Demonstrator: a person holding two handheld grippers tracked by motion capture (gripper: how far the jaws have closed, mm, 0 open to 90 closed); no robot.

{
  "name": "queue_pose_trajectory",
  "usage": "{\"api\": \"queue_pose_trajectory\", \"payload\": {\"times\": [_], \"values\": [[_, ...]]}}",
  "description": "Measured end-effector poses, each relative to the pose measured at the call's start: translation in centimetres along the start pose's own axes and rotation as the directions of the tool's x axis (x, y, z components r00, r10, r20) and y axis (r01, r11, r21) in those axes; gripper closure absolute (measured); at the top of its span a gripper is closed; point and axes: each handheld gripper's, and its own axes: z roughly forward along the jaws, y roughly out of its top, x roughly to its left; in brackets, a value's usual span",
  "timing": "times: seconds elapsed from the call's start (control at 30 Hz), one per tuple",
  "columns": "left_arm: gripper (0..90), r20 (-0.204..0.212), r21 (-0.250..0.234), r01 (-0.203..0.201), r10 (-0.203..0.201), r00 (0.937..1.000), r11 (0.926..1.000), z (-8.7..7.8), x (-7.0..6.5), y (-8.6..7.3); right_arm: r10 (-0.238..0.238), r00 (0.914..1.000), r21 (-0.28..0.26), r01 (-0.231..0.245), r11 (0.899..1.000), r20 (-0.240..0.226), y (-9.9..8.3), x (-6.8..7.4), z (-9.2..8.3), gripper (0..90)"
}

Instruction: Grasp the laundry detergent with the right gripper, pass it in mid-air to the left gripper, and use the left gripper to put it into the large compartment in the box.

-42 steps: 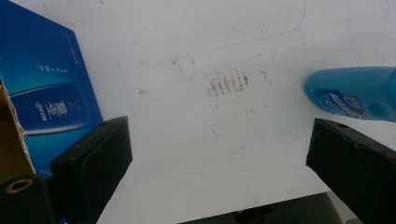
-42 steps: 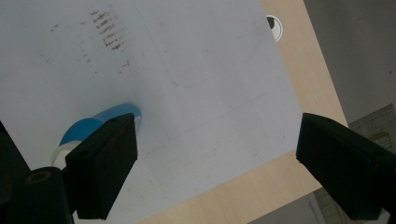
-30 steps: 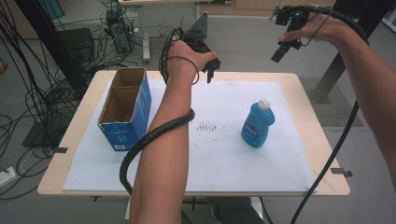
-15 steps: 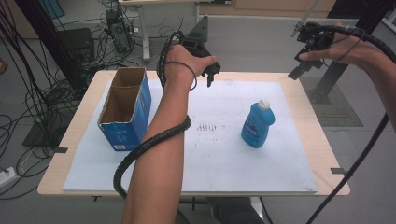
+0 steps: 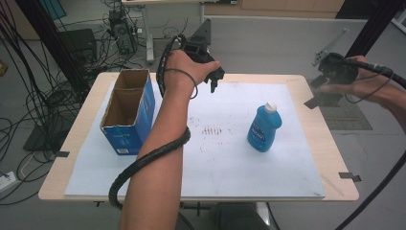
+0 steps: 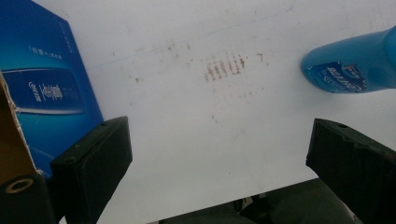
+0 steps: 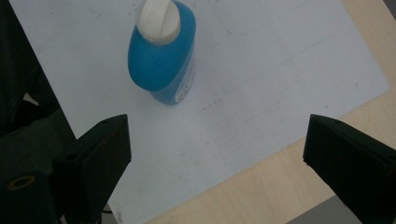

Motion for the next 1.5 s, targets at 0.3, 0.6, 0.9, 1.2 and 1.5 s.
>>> {"api": "queue_pose_trajectory", "payload": {"times": [0.3,0.6,0.9,1.2,1.5], "values": [[7.2,-0.001,-0.008,-0.010,0.010,0.9999,0.9999,0.4,0.2,-0.5,0.070,0.9971,-0.107,-0.066,0.992,0.032,-3.8,1.6,1.8,3.2],[7.2,-0.014,0.012,-0.003,0.003,0.9999,0.9999,1.4,0.8,-0.7,0.102,0.9927,-0.219,-0.085,0.972,0.065,-6.6,3.9,5.2,4.0],[7.2,-0.024,0.008,-0.015,0.016,0.9996,0.9998,1.8,0.7,-0.7,0.145,0.9856,-0.309,-0.112,0.945,0.087,-7.7,5.6,8.6,3.0],[7.3,-0.025,0.018,-0.035,0.035,0.9991,0.9992,2.2,0.1,-0.5,0.163,0.9823,-0.362,-0.120,0.925,0.092,-7.6,7.3,11.7,2.8],[7.3,-0.036,0.017,-0.032,0.032,0.9988,0.9994,2.3,0.3,-0.5,0.215,0.9698,-0.434,-0.146,0.889,0.114,-7.4,8.2,14.6,2.1]]}}
